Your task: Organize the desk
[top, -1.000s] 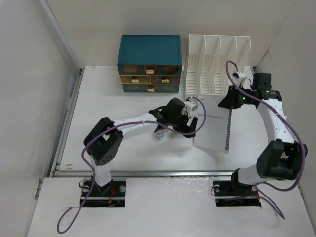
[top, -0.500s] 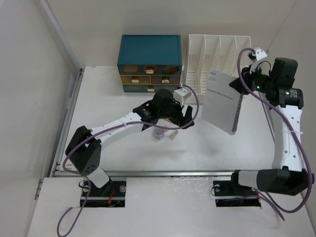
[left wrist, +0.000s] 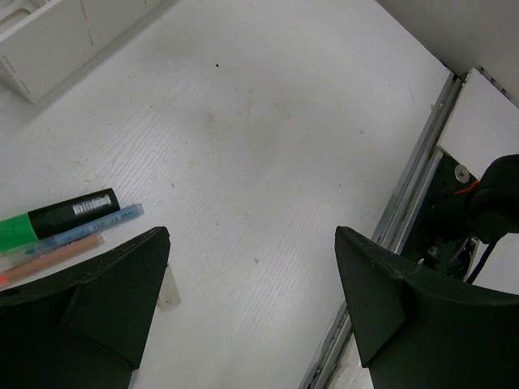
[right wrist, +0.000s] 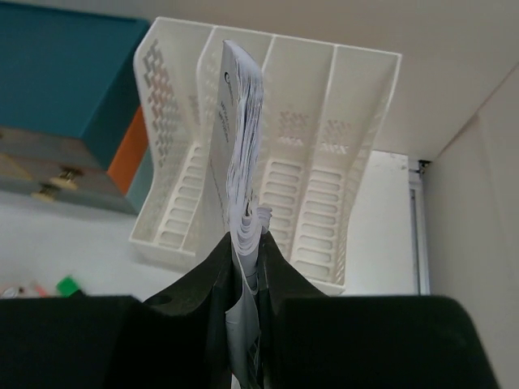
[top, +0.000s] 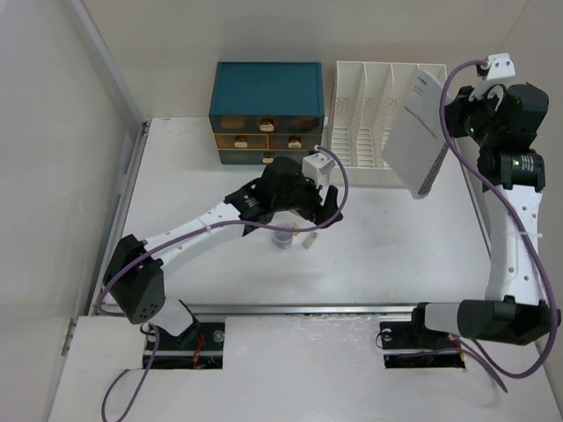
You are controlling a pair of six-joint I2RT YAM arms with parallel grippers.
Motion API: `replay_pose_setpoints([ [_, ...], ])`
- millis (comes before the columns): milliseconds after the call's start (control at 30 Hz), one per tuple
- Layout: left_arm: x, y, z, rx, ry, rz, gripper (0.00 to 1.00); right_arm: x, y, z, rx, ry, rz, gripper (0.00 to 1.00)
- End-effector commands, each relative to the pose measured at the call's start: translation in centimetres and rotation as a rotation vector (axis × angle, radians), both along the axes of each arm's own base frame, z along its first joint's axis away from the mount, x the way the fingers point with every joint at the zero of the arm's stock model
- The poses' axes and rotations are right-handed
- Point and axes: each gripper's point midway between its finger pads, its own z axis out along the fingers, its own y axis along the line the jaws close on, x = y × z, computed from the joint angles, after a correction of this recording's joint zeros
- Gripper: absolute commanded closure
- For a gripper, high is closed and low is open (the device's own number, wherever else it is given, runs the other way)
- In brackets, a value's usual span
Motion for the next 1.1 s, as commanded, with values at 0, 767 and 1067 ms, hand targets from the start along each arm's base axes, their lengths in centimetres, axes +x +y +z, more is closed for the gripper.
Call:
replay_pose_setpoints([
  [0,-0.2,1.2,1.6,-0.006,-0.056,0.017,0.19,2.9,-2.2,6.4,0.008,-0.229,-0.143,1.00],
  [767,-0.4,4.8,1.0,0.007,-0.068,0.077,0.19,14.5,-1.1,1.1,-0.012,-0.169,-0.292,1.00],
  [1067,-0.3,5.0,0.6,0.020,-0.072,0.081,0.19,10.3,-1.9,5.6,-0.033,-0.259,-0.330,1.00],
])
